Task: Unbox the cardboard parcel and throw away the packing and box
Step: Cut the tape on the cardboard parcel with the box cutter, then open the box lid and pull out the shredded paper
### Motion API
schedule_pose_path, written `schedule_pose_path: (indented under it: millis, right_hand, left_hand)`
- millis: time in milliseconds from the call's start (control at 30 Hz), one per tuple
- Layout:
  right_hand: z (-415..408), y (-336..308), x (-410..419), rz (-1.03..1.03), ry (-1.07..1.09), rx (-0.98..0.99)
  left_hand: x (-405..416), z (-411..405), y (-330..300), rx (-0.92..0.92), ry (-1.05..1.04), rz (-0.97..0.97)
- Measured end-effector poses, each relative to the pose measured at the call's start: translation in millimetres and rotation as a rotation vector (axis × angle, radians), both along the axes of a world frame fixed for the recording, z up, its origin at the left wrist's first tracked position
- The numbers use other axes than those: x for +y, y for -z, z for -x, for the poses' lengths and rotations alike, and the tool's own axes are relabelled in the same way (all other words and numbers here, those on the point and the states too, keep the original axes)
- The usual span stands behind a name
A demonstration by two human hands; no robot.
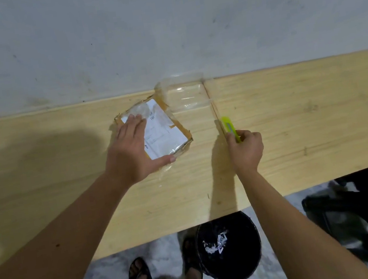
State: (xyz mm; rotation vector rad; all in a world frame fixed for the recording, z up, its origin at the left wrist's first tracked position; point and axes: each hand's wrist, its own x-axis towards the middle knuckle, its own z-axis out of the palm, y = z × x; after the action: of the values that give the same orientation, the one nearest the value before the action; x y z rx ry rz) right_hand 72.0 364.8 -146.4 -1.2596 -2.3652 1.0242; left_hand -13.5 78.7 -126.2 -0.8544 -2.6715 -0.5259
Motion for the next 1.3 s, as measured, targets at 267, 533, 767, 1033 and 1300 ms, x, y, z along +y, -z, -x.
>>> schedule_pose_path:
  millis: [267, 533, 767, 1033, 1300]
  right_hand:
    - [22, 21, 24, -0.124, -0.005, -0.083]
    - [33, 19, 31, -0.081, 0.017, -0.119]
    - [39, -12, -12, -0.021, -0.321, 0.250]
    - [54, -43, -90, 0.494, -0.749, 0.235]
    - [84, -48, -95, 0.359, -0.971, 0.153]
  left_hand:
    - [-10, 1, -10, -0.131, 0.050, 0.073]
    - [-9, -3, -17, -0.234, 0.027, 0.068]
    - [-13, -3, -18, -0.246, 0.027, 0.007]
    - [-67, 6, -35, -0.350, 0.137, 0.132]
    - [-136, 16, -33, -0.600, -0.220, -0.131]
